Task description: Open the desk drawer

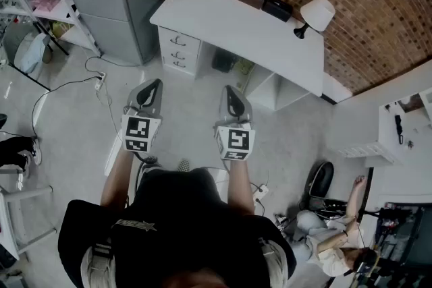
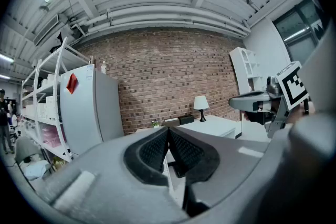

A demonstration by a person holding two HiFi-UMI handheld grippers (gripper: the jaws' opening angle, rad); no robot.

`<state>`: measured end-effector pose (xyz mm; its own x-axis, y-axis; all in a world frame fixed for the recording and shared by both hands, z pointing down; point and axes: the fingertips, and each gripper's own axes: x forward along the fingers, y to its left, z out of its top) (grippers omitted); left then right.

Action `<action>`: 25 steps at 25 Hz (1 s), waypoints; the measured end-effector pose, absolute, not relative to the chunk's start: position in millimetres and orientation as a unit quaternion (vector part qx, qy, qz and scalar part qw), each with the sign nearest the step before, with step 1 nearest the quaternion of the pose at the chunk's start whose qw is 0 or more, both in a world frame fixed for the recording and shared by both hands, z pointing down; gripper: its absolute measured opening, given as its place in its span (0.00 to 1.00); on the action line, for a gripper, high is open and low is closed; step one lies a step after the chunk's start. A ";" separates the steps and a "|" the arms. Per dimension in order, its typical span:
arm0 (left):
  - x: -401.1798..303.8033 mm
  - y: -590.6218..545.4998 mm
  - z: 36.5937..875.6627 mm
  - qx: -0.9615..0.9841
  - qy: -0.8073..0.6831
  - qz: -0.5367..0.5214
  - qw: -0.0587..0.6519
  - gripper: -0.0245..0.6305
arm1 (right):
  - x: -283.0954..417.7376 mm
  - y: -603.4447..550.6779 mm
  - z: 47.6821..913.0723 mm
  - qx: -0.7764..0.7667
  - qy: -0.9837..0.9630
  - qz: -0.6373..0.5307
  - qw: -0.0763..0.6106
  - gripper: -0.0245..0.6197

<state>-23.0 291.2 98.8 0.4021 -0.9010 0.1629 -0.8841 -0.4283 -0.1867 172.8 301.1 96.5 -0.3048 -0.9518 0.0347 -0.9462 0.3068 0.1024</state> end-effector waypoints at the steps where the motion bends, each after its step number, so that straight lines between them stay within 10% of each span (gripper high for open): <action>1: -22.5 291.8 98.8 -0.837 0.533 -0.120 0.035 0.05 | 173.6 301.6 95.8 0.588 -0.807 -0.031 0.043 0.05; 25: -29.1 280.8 101.9 -0.827 0.547 -0.124 0.031 0.05 | 166.8 284.4 104.3 0.580 -0.812 -0.030 0.055 0.05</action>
<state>-29.1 280.8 101.9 0.3714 -0.9127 0.1704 -0.8971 -0.4001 -0.1874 166.8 284.4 104.3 -0.3209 -0.9456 0.0534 -0.9390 0.3250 0.1127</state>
